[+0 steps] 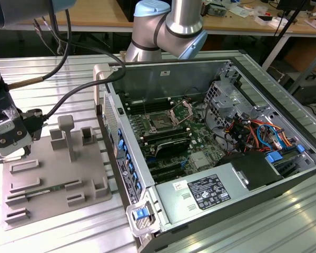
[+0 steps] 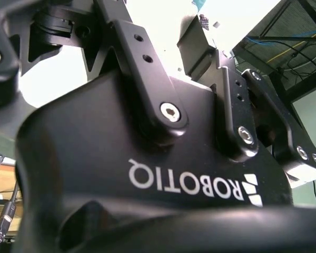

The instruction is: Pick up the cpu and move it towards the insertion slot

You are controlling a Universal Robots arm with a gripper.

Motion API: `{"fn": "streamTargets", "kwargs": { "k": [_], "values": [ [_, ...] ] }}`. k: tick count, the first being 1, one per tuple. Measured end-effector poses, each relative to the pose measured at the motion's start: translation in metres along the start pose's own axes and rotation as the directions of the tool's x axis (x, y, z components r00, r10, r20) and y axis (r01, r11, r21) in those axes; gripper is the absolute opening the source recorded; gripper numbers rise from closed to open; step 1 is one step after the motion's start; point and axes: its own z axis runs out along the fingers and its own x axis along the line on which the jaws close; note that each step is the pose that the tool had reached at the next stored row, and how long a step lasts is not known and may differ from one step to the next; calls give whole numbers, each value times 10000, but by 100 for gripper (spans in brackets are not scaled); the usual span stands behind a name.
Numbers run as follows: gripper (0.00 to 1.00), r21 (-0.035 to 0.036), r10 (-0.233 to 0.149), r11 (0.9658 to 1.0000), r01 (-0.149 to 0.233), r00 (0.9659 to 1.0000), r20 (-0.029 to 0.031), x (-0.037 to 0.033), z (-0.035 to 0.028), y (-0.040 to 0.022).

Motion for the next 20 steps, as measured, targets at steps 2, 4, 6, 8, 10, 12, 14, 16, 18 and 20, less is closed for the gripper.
{"fn": "streamTargets", "kwargs": {
  "k": [2,4,6,8,10,12,14,16,18,20],
  "values": [
    [55,0,0,10000,0,10000,0,0,-6,0],
    [55,-1,0,10000,0,10000,0,0,-11,1],
    [55,-1,0,10000,0,10000,0,0,-17,1],
    [55,-1,0,10000,0,10000,0,0,-21,1],
    [55,-2,0,10000,0,10000,0,0,-24,2],
    [55,-3,0,10000,0,10000,0,0,-32,2],
    [55,-4,0,10000,0,10000,1,0,-39,2],
    [55,-4,0,10000,0,10000,0,0,-43,3],
    [55,-4,0,10000,0,10000,0,0,-46,3],
    [55,-4,0,10000,0,10000,0,0,-50,3]
  ]
}}
